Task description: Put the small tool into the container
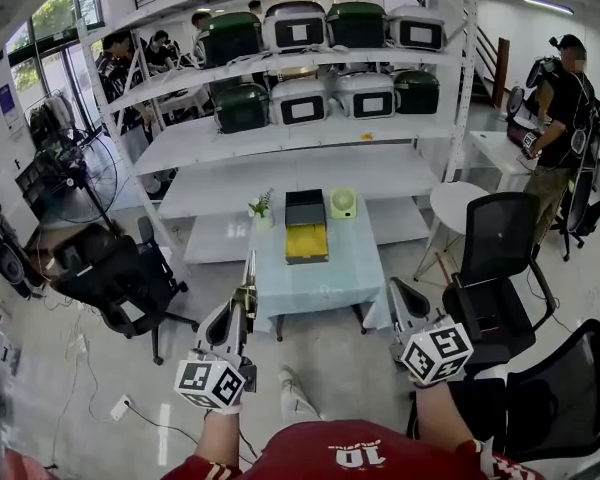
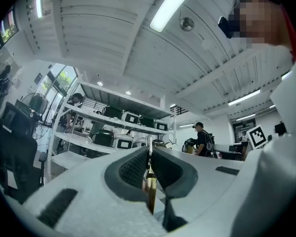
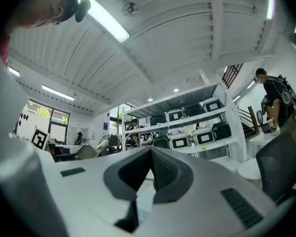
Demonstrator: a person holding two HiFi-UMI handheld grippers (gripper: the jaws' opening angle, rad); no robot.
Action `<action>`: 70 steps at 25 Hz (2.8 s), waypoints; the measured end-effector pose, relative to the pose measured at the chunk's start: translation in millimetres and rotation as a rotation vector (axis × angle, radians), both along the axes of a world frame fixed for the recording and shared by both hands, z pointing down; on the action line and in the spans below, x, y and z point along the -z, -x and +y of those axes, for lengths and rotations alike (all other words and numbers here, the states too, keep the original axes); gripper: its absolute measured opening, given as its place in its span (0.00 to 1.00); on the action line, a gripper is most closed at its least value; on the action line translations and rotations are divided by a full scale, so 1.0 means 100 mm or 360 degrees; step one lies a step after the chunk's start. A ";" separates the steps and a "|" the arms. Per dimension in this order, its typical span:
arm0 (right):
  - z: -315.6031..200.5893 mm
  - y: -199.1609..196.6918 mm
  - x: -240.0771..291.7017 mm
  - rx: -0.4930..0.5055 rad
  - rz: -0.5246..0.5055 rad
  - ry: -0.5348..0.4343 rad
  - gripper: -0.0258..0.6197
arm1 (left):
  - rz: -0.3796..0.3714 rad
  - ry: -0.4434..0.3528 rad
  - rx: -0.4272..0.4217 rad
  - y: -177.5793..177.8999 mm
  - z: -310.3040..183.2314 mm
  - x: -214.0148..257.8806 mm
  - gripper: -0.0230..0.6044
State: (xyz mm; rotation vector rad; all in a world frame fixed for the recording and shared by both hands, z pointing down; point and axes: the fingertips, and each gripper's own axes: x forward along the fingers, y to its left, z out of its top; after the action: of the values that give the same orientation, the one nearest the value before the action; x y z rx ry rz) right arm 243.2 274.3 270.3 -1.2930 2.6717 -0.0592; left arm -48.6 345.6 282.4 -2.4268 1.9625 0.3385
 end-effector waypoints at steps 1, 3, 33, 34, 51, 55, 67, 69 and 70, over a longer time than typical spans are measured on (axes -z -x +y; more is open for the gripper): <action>0.01 0.01 -0.01 0.0009 0.0002 0.0004 0.04 | 0.0000 0.0006 -0.0001 -0.01 0.00 -0.01 0.08; 0.03 0.02 -0.03 0.0019 0.0002 0.0013 0.04 | 0.0004 0.0013 -0.0006 -0.03 -0.01 -0.03 0.08; -0.32 0.32 -0.12 0.0078 -0.0062 0.0089 0.05 | 0.0047 0.0063 -0.0022 0.20 -0.36 -0.12 0.08; -0.36 0.34 -0.13 0.0076 -0.0059 0.0092 0.05 | 0.0049 0.0064 -0.0027 0.22 -0.41 -0.13 0.08; -1.56 1.02 -0.25 0.0071 0.0043 0.0190 0.05 | 0.0152 0.0142 -0.0079 0.81 -1.64 -0.40 0.08; -2.04 1.25 -0.23 0.0075 0.0055 0.0210 0.05 | 0.0139 0.0152 -0.0083 1.04 -2.06 -0.37 0.08; -3.01 2.00 -0.14 0.0055 0.0101 0.0232 0.05 | 0.0175 0.0154 -0.0107 1.88 -3.13 -0.27 0.08; -3.12 2.07 -0.10 0.0037 0.0111 0.0223 0.05 | 0.0188 0.0153 -0.0127 1.95 -3.27 -0.28 0.08; -3.17 2.11 -0.08 0.0027 0.0116 0.0215 0.05 | 0.0190 0.0151 -0.0139 1.98 -3.33 -0.27 0.08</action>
State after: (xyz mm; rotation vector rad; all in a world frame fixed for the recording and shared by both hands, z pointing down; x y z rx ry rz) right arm 32.1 -42.5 278.4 -1.3353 2.7834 -0.2020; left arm -247.0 12.2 309.6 -2.6154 1.9649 0.4101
